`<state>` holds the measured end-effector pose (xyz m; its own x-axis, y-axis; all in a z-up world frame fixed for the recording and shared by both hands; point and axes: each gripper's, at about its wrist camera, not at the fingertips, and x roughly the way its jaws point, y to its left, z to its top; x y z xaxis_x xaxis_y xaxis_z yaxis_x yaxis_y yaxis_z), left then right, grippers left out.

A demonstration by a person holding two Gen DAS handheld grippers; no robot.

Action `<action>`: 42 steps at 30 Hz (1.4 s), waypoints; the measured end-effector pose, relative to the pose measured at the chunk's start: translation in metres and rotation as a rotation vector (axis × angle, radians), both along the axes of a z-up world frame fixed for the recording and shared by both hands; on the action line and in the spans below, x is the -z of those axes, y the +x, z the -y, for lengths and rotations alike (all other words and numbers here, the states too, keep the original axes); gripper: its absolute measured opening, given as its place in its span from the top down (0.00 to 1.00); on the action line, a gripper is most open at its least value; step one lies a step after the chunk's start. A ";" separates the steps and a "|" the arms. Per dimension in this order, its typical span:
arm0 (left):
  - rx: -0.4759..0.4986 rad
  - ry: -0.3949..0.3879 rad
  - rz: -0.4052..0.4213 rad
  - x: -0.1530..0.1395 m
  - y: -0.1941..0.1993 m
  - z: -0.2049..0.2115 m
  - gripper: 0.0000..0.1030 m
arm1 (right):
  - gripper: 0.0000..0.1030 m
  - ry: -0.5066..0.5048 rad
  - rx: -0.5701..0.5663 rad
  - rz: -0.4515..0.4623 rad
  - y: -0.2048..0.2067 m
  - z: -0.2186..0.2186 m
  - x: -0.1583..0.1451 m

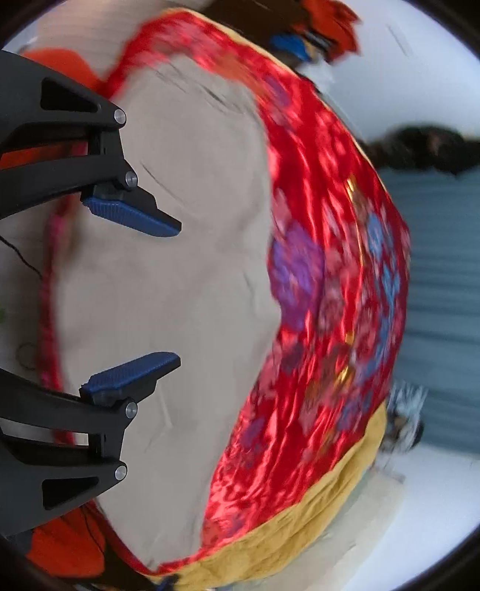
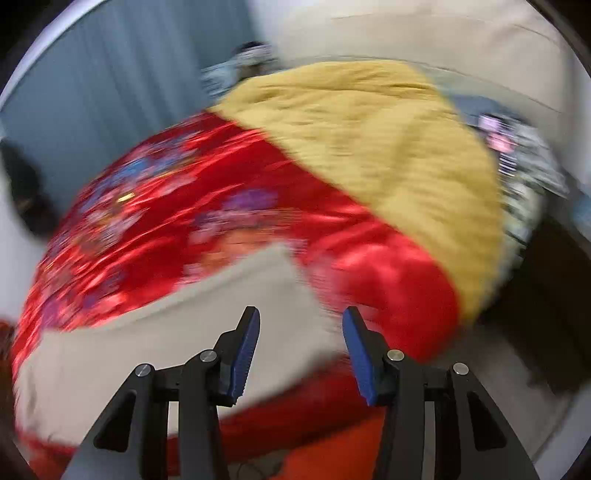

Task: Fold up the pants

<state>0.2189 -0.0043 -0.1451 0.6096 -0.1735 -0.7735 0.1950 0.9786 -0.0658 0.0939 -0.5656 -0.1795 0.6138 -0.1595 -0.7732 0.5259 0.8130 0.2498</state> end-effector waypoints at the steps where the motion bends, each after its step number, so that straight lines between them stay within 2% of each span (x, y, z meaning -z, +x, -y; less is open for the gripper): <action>1: 0.022 0.020 -0.014 0.011 0.008 0.009 0.33 | 0.53 0.028 -0.033 -0.004 0.010 0.000 0.006; 3: 0.046 0.087 -0.101 0.048 0.025 0.022 0.33 | 0.53 0.070 -0.070 -0.057 0.026 0.003 0.026; 6: 0.042 0.189 -0.205 0.086 0.033 0.023 0.35 | 0.56 0.144 -0.033 -0.210 0.037 0.014 0.068; 8: 0.024 0.176 -0.184 0.080 0.027 0.020 0.36 | 0.56 0.186 -0.014 -0.194 0.033 0.020 0.076; 11: 0.036 0.093 -0.165 0.058 0.020 0.032 0.35 | 0.56 0.203 0.001 -0.155 0.027 0.027 0.075; 13: 0.102 0.062 -0.133 0.040 0.021 0.060 0.28 | 0.56 0.218 0.012 -0.138 0.023 0.029 0.076; 16: 0.229 0.034 -0.120 0.029 0.040 0.114 0.24 | 0.56 0.220 0.017 -0.138 0.025 0.027 0.075; 19: 0.310 0.011 -0.157 0.035 0.065 0.163 0.24 | 0.56 0.200 0.012 -0.152 0.029 0.024 0.074; 23: 0.356 0.076 -0.180 0.058 0.091 0.230 0.24 | 0.55 0.200 0.007 -0.147 0.029 0.022 0.074; 26: 0.356 0.160 -0.185 0.078 0.089 0.254 0.24 | 0.56 0.220 0.009 -0.129 0.027 0.025 0.075; 28: 0.361 0.213 -0.209 0.092 0.081 0.262 0.25 | 0.56 0.225 0.008 -0.124 0.026 0.026 0.075; 33: 0.474 0.303 -0.108 0.094 0.008 0.261 0.24 | 0.56 0.233 0.004 -0.113 0.025 0.026 0.074; 37: 0.497 0.321 -0.064 0.094 -0.034 0.248 0.24 | 0.56 0.247 0.012 -0.098 0.023 0.028 0.074; 42: 0.492 0.314 -0.052 0.098 -0.065 0.236 0.24 | 0.56 0.235 0.013 -0.096 0.021 0.025 0.073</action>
